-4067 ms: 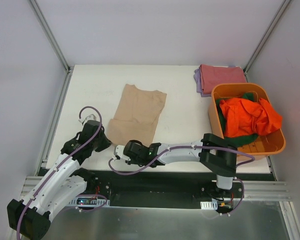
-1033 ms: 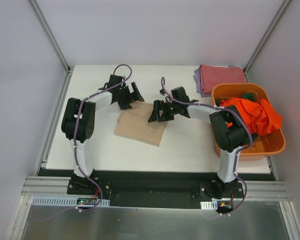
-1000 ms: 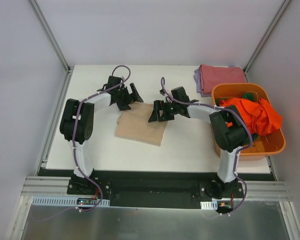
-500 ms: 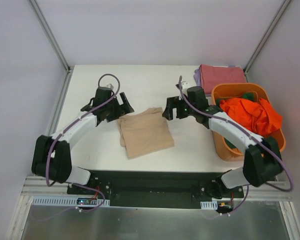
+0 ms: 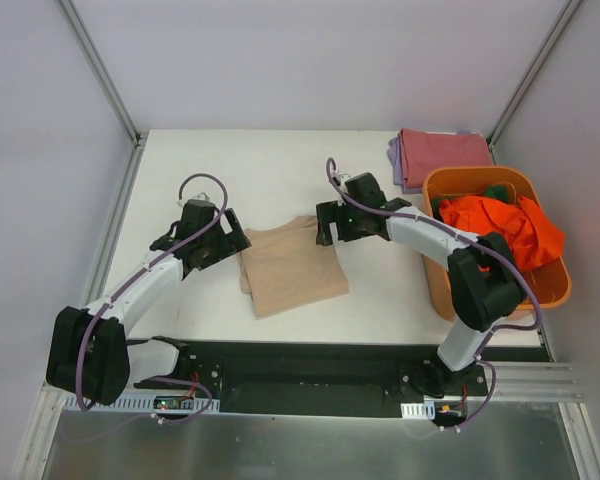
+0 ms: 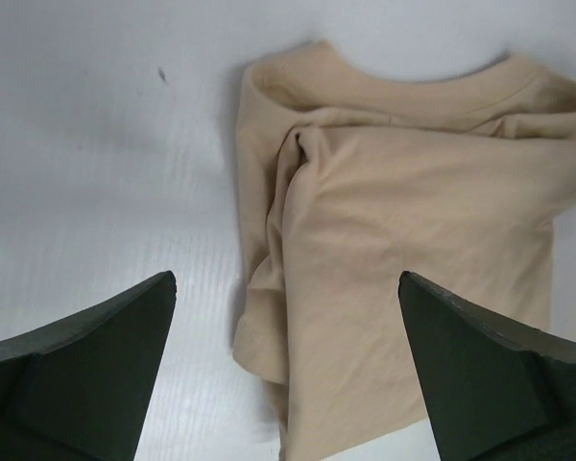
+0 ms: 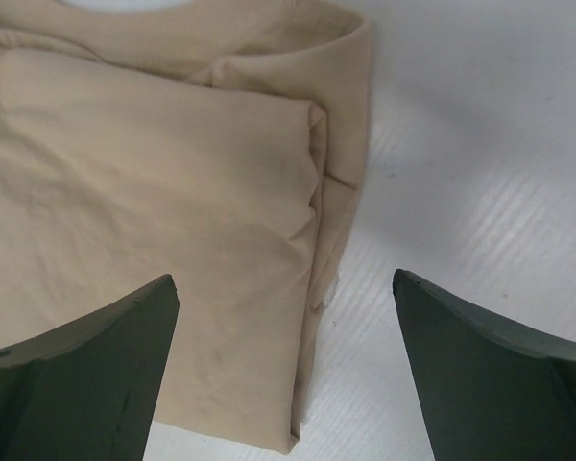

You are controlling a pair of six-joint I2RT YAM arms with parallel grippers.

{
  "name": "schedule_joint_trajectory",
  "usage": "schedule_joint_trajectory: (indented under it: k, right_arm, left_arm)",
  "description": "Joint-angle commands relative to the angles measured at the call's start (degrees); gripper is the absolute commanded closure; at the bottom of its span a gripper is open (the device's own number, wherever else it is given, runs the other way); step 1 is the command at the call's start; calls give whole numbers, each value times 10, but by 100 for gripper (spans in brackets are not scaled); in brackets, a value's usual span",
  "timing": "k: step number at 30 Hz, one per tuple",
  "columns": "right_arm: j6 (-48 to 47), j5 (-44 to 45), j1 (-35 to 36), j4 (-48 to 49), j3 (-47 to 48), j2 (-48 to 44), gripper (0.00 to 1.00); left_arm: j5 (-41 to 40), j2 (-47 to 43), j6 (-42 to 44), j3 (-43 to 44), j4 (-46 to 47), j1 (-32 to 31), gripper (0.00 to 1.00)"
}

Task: Fold and stack the t-shirts
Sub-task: Smooth out wrinkles on the folded tshirt, then put the neatly folded tshirt into the corner of the board with the right arm

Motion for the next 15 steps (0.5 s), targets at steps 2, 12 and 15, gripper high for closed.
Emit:
schedule_joint_trajectory:
  k: [2,12,15]
  right_arm:
    - [-9,57,20,-55,45,30,4]
    - [12,47,41,-45,36,80,4]
    - [13,75,51,-45,43,87,4]
  left_arm:
    - [70,11,-32,-37,-9,5,5]
    - [123,77,-42,-69,26,3,34]
    - [136,100,-44,-69,40,3,52]
